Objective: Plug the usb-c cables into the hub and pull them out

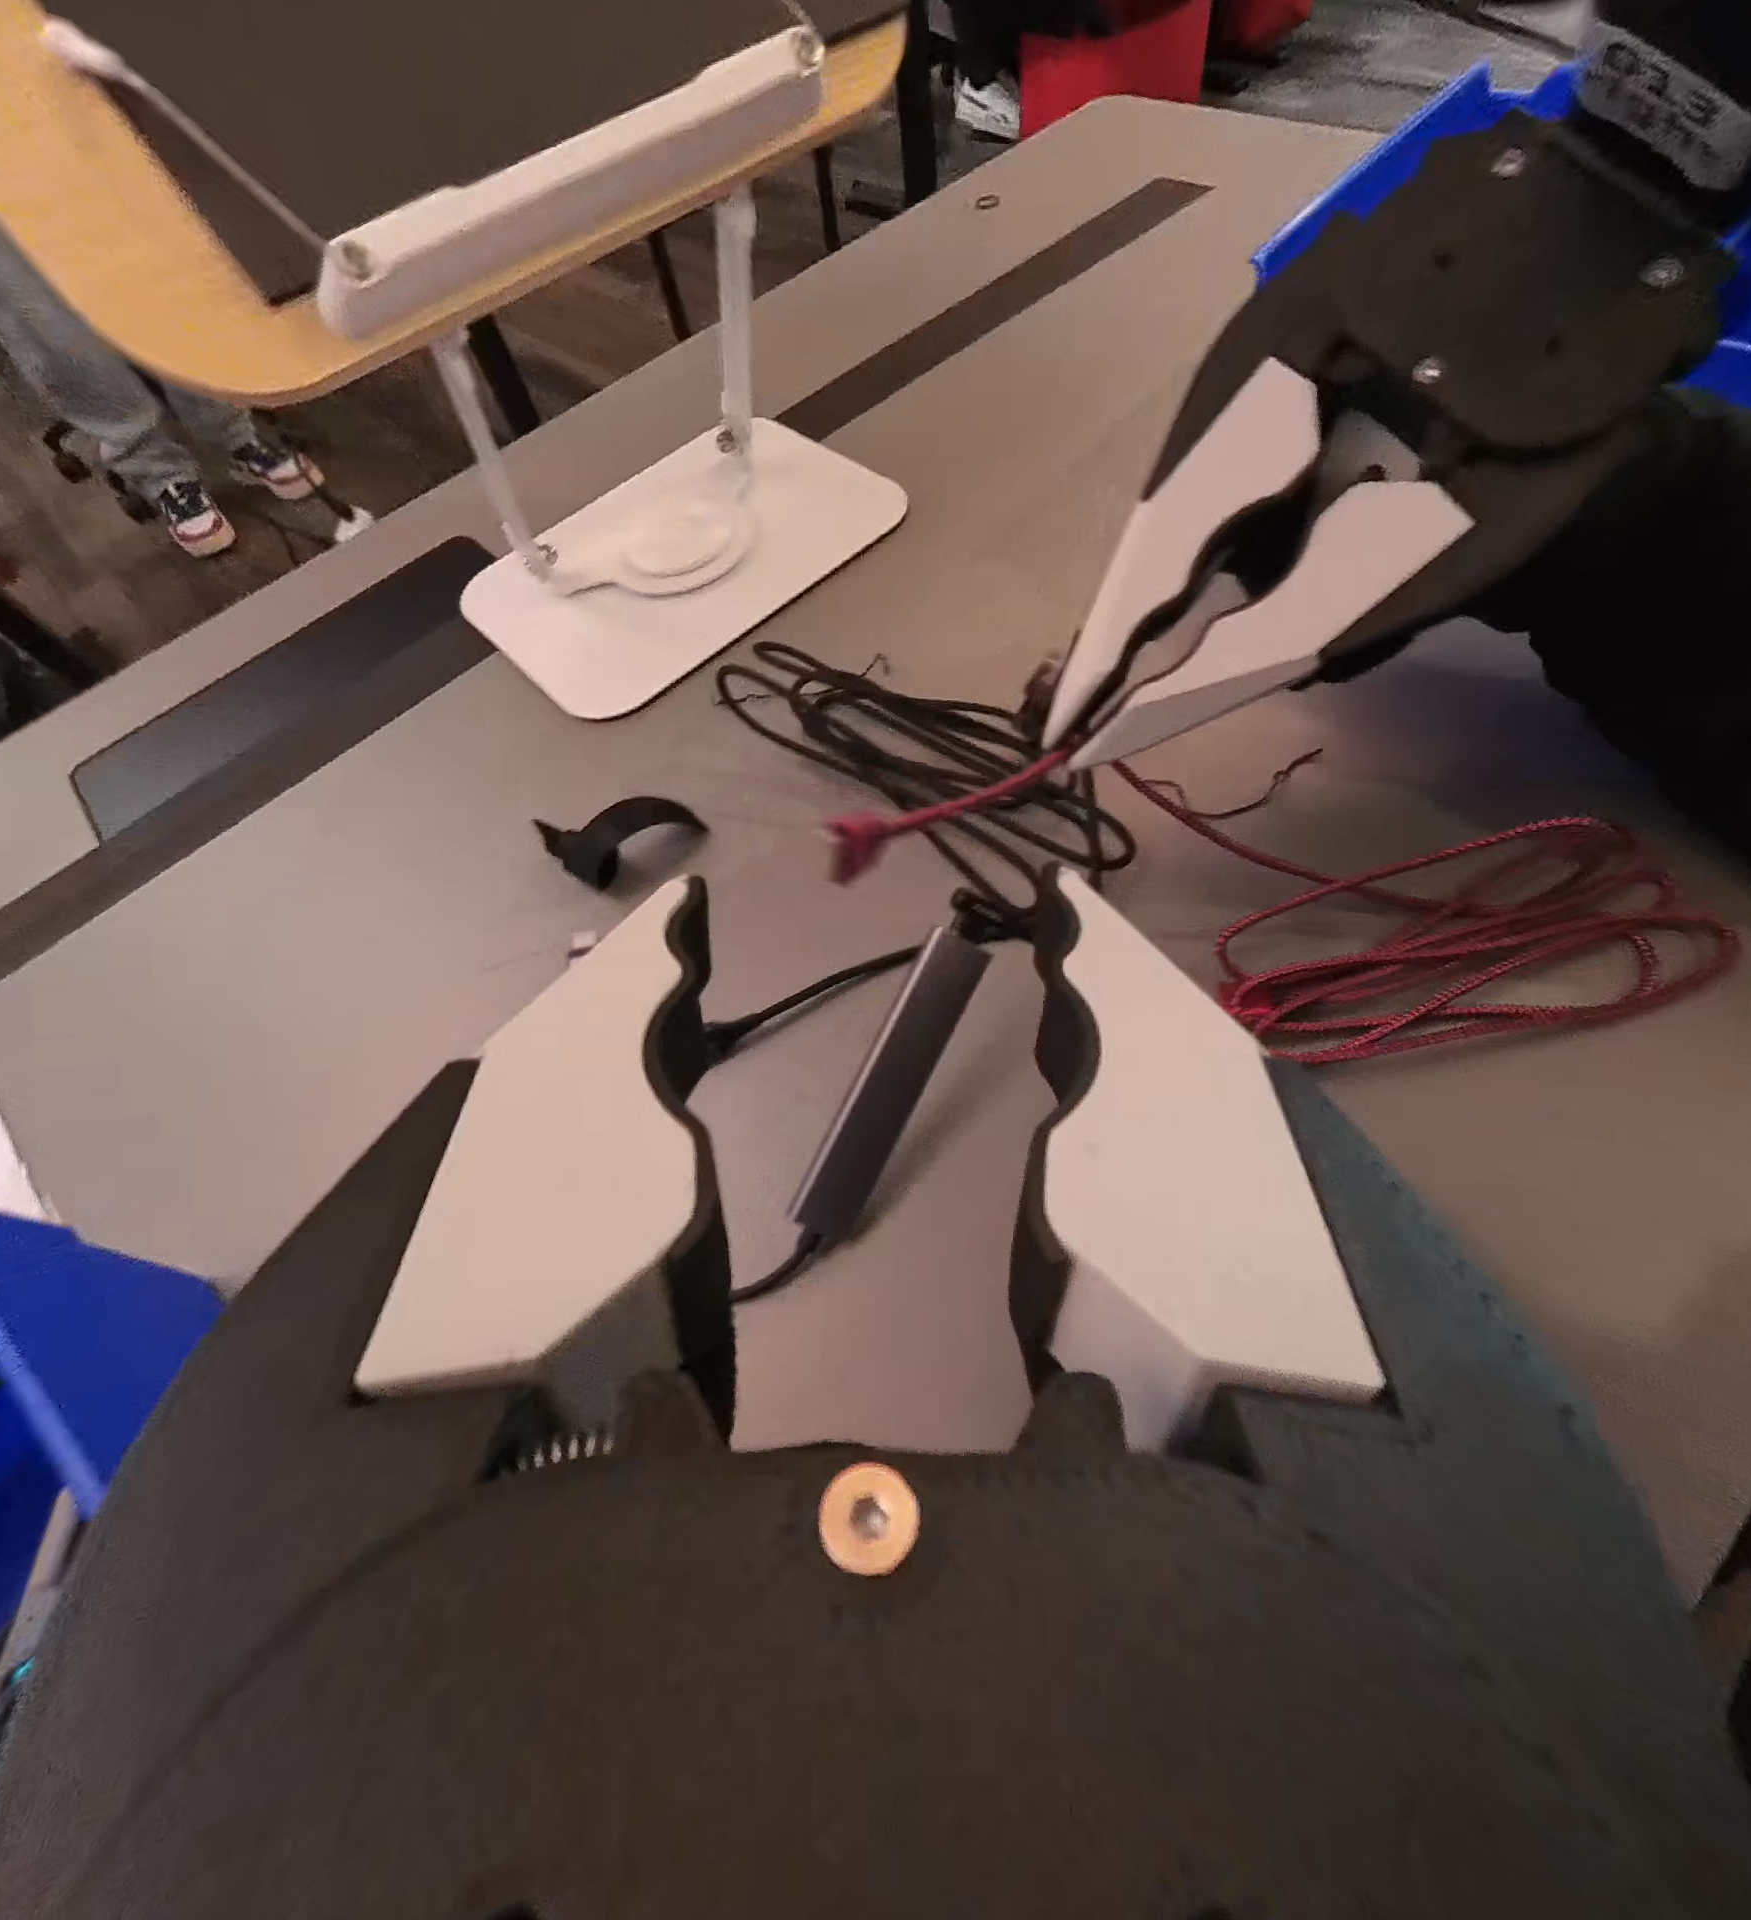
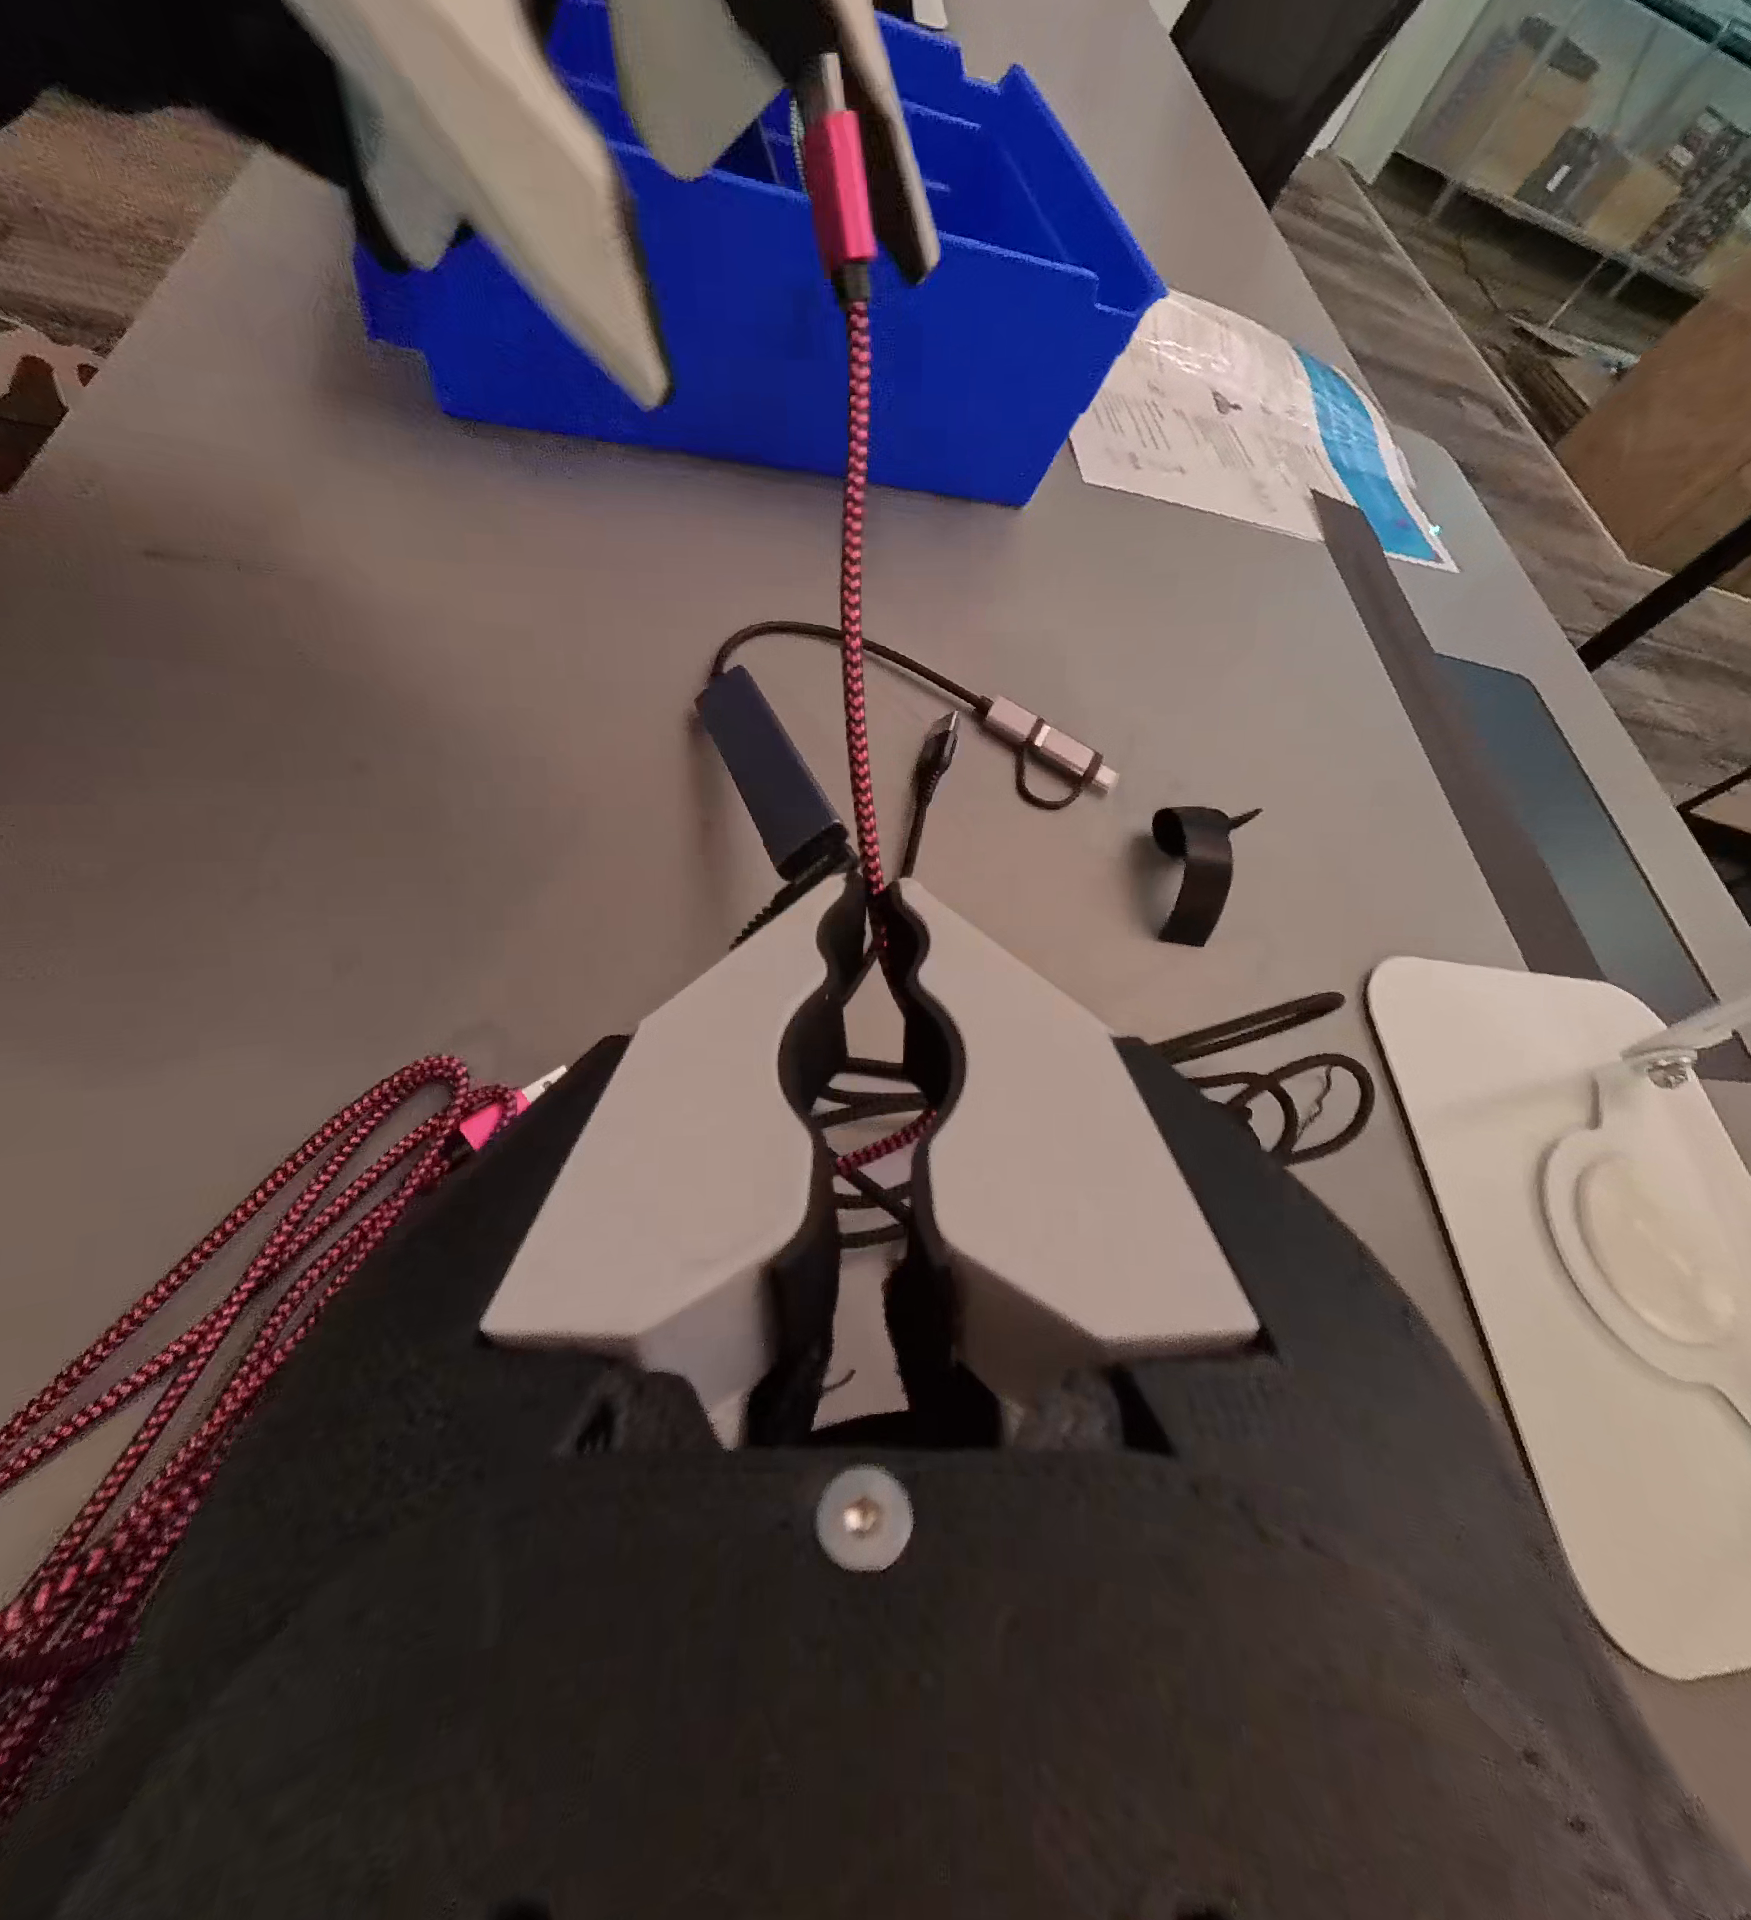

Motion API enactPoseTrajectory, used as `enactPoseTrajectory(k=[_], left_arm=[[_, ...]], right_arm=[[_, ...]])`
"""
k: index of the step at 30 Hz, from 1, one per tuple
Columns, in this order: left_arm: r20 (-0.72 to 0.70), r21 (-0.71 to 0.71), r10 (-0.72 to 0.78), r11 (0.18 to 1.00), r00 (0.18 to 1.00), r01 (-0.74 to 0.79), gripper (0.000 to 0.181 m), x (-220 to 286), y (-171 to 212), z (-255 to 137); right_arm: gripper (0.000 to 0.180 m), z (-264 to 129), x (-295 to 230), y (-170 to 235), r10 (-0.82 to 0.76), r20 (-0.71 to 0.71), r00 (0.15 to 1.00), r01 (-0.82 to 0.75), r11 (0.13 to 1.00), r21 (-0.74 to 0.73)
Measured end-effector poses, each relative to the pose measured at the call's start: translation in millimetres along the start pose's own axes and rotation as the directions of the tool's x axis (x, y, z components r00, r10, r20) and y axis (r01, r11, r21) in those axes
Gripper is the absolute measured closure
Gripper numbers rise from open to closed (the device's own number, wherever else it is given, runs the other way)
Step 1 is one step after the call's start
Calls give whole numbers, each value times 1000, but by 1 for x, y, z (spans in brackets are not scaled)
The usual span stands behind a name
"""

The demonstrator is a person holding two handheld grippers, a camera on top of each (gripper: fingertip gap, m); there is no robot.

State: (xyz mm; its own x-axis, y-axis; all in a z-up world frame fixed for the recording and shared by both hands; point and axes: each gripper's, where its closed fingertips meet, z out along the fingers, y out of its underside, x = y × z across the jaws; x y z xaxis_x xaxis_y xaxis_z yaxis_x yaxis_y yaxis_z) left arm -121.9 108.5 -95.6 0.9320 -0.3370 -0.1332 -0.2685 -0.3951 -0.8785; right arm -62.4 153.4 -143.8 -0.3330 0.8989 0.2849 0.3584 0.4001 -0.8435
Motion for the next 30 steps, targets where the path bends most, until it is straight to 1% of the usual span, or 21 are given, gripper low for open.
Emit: enactPoseTrajectory(k=[3, 6, 7, 8, 12, 14, 15, 16, 19, 22, 24, 27, 30], left_arm=[[21, -4, 6, 1000, 1000, -5, 128, -15, 3, -6], [-55, -26, 19, 999, 998, -21, 159, -5, 7, -6], [-59, -22, 27, 999, 998, -29, 169, -4, 8, -6], [-68, 4, 38, 999, 997, -38, 174, -1, 5, -7], [-110, 18, 16, 1000, 994, -14, 177, 2, 3, -7], [-159, 29, -51, 998, 986, 56, 177, 3, -1, -9], [-200, 38, -103, 993, 974, 113, 177, 5, -4, -10], [-243, 54, -163, 982, 956, 181, 177, 6, -8, -11], [-383, 63, -314, 929, 869, 364, 177, 12, -16, -14], [-534, 41, -441, 839, 721, 543, 177, 21, -25, -16], [-621, 12, -487, 778, 615, 628, 177, 28, -30, -17], [-725, -28, -510, 693, 463, 720, 177, 34, -38, -20], [-801, -87, -511, 615, 312, 784, 177, 39, -42, -24]], right_arm=[[179, 5, -6, 0, -11, 20, 1000, 11, 1000, -12], [179, 8, -7, 1, -8, 26, 1000, 9, 1000, -15], [179, 8, -7, 1, -8, 26, 1000, 8, 1000, -14], [179, 8, -7, 1, -8, 28, 1000, 8, 1000, -14], [179, 9, -7, 2, -12, 22, 1000, 12, 1000, -21], [178, 6, -2, -2, 15, 5, 1000, -15, 1000, 8], [171, 4, 3, -7, 19, -22, 1000, -18, 999, 36], [160, 1, 7, -14, 12, -50, 999, -8, 997, 74], [145, -5, 3, -41, -46, -85, 995, 60, 984, 167], [143, -1, -11, -71, -124, -119, 985, 152, 955, 255], [143, 5, -19, -86, -171, -162, 972, 212, 934, 287], [147, 7, -17, -96, -234, -290, 928, 310, 915, 256], [157, -1, -20, -107, -250, -328, 911, 351, 888, 299]])
